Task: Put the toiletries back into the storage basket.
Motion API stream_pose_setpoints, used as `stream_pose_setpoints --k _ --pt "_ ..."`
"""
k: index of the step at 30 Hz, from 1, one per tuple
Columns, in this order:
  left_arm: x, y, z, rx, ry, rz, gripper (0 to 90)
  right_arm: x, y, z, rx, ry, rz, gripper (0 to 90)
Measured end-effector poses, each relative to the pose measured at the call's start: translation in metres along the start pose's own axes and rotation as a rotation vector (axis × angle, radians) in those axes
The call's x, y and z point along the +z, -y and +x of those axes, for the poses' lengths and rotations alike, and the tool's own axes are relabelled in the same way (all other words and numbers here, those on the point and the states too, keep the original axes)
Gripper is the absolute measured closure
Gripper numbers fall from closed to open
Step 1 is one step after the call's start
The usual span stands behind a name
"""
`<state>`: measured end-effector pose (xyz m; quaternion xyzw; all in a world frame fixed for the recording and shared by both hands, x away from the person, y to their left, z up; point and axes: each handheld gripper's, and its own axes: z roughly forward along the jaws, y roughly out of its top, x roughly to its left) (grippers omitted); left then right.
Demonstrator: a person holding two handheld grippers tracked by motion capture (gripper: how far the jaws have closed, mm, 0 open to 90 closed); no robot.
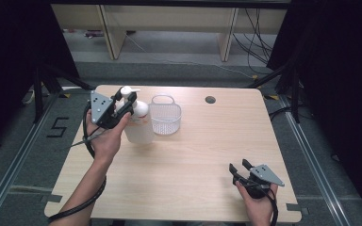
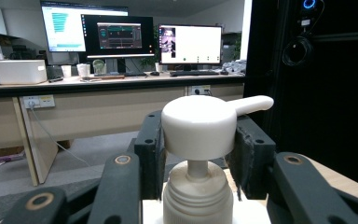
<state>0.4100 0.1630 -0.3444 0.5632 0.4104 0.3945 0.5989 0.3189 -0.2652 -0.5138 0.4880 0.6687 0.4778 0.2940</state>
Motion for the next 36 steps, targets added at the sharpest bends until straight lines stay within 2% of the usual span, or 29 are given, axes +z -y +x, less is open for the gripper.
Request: stream_pose_setpoints --k 10,28,30,36 --pt "0.005 -0.007 -0.002 0.006 0.014 -0.018 59.2 -0.001 0.000 -0.001 -0.012 0.007 0.004 42.7" --pt "0.013 -0.021 -0.006 0.009 0.028 -0.038 59.2 0.000 0.000 0.000 0.000 0.000 0.000 42.6" --pt "0.014 -0.022 -0.006 0.012 0.030 -0.040 59.2 -0.001 0.000 -0.001 -0.014 0.003 0.000 42.6" --pt "0.017 -0.025 -0.007 0.015 0.034 -0.043 59.2 0.000 0.000 0.000 0.001 -0.001 0.001 42.6"
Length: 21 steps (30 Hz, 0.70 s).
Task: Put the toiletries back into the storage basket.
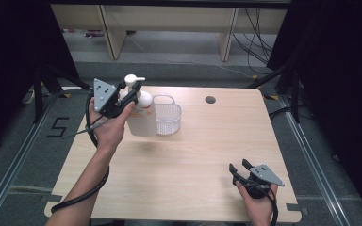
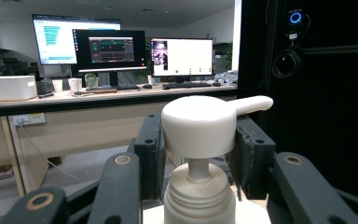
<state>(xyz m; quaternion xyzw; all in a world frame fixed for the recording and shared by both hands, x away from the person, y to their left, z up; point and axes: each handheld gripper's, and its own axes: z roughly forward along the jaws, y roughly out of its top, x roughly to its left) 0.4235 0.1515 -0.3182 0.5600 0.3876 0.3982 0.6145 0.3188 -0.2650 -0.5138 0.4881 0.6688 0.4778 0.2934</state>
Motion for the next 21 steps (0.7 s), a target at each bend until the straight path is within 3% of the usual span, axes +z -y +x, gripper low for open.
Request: stream_pose_setpoints --k 21 --pt "0.004 -0.013 -0.001 0.003 0.005 -0.034 59.2 0.000 0.000 0.000 0.000 0.005 0.004 42.5"
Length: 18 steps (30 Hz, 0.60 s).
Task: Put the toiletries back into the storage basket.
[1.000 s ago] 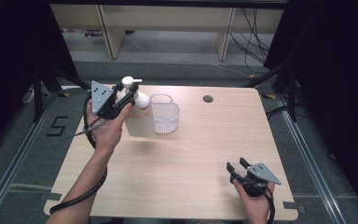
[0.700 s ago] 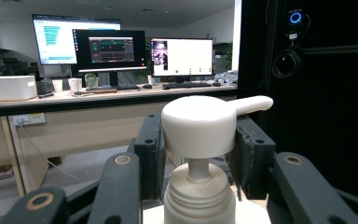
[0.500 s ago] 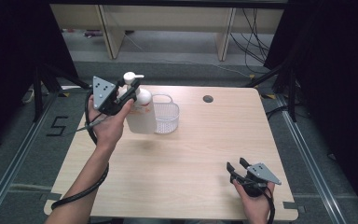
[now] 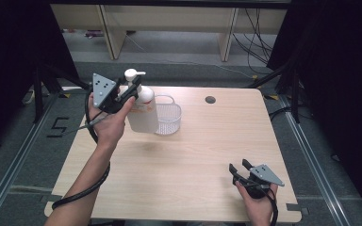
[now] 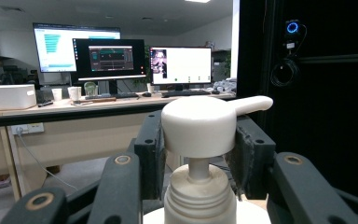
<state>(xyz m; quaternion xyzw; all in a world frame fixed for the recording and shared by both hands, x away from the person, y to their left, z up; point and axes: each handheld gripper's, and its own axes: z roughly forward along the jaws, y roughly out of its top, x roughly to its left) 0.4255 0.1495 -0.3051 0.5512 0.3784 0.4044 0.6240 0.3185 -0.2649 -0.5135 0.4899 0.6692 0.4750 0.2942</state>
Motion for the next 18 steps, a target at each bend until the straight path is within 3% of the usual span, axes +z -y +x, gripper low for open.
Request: stream_pose_setpoints --k 18 --pt "0.0037 -0.0084 -0.0007 -0.005 0.012 -0.012 59.2 0.0002 0.0001 -0.0001 0.000 -0.003 -0.003 42.4"
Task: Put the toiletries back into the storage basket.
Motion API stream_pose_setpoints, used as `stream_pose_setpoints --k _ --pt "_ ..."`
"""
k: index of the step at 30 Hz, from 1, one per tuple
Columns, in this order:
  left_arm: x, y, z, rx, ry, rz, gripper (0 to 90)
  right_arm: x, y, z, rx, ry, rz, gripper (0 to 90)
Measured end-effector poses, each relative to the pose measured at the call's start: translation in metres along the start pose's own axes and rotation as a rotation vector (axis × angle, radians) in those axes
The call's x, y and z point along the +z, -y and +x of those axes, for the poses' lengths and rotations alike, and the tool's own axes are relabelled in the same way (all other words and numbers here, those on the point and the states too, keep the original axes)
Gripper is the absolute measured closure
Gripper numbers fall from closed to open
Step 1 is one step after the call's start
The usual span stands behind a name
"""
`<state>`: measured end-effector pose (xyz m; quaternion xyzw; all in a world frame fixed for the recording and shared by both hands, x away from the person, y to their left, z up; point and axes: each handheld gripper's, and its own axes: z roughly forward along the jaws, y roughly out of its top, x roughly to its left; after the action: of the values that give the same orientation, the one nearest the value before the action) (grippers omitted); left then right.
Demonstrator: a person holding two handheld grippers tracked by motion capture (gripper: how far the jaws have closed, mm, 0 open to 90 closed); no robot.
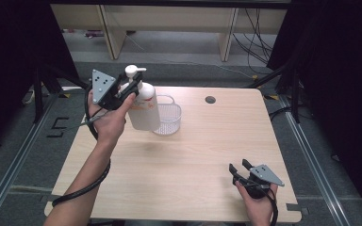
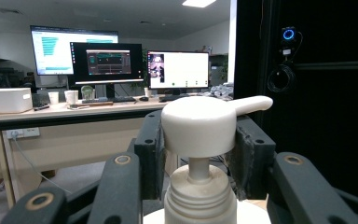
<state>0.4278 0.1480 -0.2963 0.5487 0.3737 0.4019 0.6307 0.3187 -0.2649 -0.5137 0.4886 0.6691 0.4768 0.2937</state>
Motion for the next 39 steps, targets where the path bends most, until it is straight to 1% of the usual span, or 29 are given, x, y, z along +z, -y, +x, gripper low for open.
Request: stream_pose_setpoints --k 1,2,3,4,5,9,10,12,14,15,17,18,21,24,25,26,27,28,29,30,31,32,33,36,37,38,39 --pt "0.000 0.000 0.000 -0.002 0.002 -0.004 59.2 0.000 0.000 0.000 0.000 0.003 0.004 42.5" --pt "0.000 -0.001 0.000 0.006 -0.001 0.000 59.2 0.000 0.000 0.000 0.000 0.002 0.002 42.5" --pt "0.001 -0.002 0.000 0.005 0.000 -0.003 59.2 0.000 0.000 0.000 -0.003 -0.001 -0.002 42.4" --pt "0.001 -0.002 0.000 0.000 0.001 -0.009 59.2 -0.001 0.000 -0.001 -0.017 0.013 0.006 42.4" --pt "0.001 -0.002 0.000 0.004 0.000 -0.006 59.2 0.000 0.000 0.000 -0.003 -0.001 0.004 42.4" --pt "0.003 -0.004 0.000 0.000 0.002 -0.013 59.2 0.000 0.000 -0.001 -0.017 0.011 0.004 42.4" --pt "0.003 -0.004 0.000 0.009 0.000 -0.005 59.2 0.000 0.000 0.000 -0.001 0.003 0.005 42.4" --pt "0.004 -0.005 0.000 0.010 0.001 -0.009 59.2 0.000 0.000 0.000 -0.004 0.003 0.004 42.4" --pt "0.006 -0.006 -0.001 0.002 0.004 -0.016 59.2 0.000 0.000 0.000 0.000 0.000 0.004 42.4" --pt "0.006 -0.006 -0.001 0.008 0.004 -0.011 59.2 0.000 0.000 0.000 0.001 0.000 -0.002 42.4" --pt "0.007 -0.007 -0.001 0.005 0.006 -0.016 59.2 0.000 0.000 0.000 0.002 -0.006 -0.002 42.4" --pt "0.007 -0.007 -0.001 0.006 0.005 -0.016 59.1 0.000 0.000 0.000 0.001 0.002 0.001 42.4" --pt "0.009 -0.008 -0.002 0.009 0.009 -0.018 59.2 0.000 0.000 0.000 -0.001 0.000 0.000 42.4" --pt "0.011 -0.008 -0.003 0.008 0.011 -0.019 59.2 -0.001 -0.001 0.000 -0.002 -0.005 0.022 42.4" --pt "0.012 -0.009 -0.003 0.003 0.012 -0.020 59.2 -0.001 -0.001 -0.001 -0.021 0.010 0.021 42.4" --pt "0.012 -0.009 -0.003 0.002 0.011 -0.020 59.2 -0.001 -0.001 0.000 -0.012 0.001 0.022 42.4" --pt "0.013 -0.009 -0.003 0.002 0.012 -0.020 59.2 -0.001 -0.001 -0.001 -0.019 0.010 0.021 42.4" --pt "0.013 -0.010 -0.002 0.004 0.014 -0.023 59.2 -0.001 -0.001 0.000 -0.003 0.006 0.023 42.4" --pt "0.014 -0.010 -0.002 0.020 0.016 -0.031 59.2 -0.001 -0.001 -0.001 -0.016 0.012 0.022 42.4" --pt "0.014 -0.010 -0.003 0.002 0.015 -0.025 59.2 -0.001 -0.001 0.001 0.000 0.013 0.021 42.4" --pt "0.015 -0.011 -0.003 0.001 0.015 -0.026 59.2 0.000 0.000 0.002 0.028 0.002 0.010 42.4" --pt "0.015 -0.011 -0.003 0.002 0.016 -0.025 59.1 -0.001 0.000 0.002 0.023 0.006 0.013 42.4" --pt "0.016 -0.012 -0.003 0.002 0.017 -0.024 59.1 0.000 0.000 0.001 0.008 0.002 0.007 42.4" --pt "0.019 -0.013 -0.003 0.000 0.020 -0.032 59.1 0.000 0.000 0.001 0.007 0.003 0.007 42.4" --pt "0.020 -0.014 -0.002 0.019 0.021 -0.037 59.1 0.000 0.000 0.001 0.009 0.003 0.007 42.4" --pt "0.020 -0.013 -0.003 0.002 0.020 -0.030 59.1 0.000 0.000 0.001 0.009 0.003 0.007 42.4" --pt "0.021 -0.014 -0.004 0.001 0.022 -0.035 59.2 0.000 0.000 0.001 0.008 0.003 0.007 42.4"
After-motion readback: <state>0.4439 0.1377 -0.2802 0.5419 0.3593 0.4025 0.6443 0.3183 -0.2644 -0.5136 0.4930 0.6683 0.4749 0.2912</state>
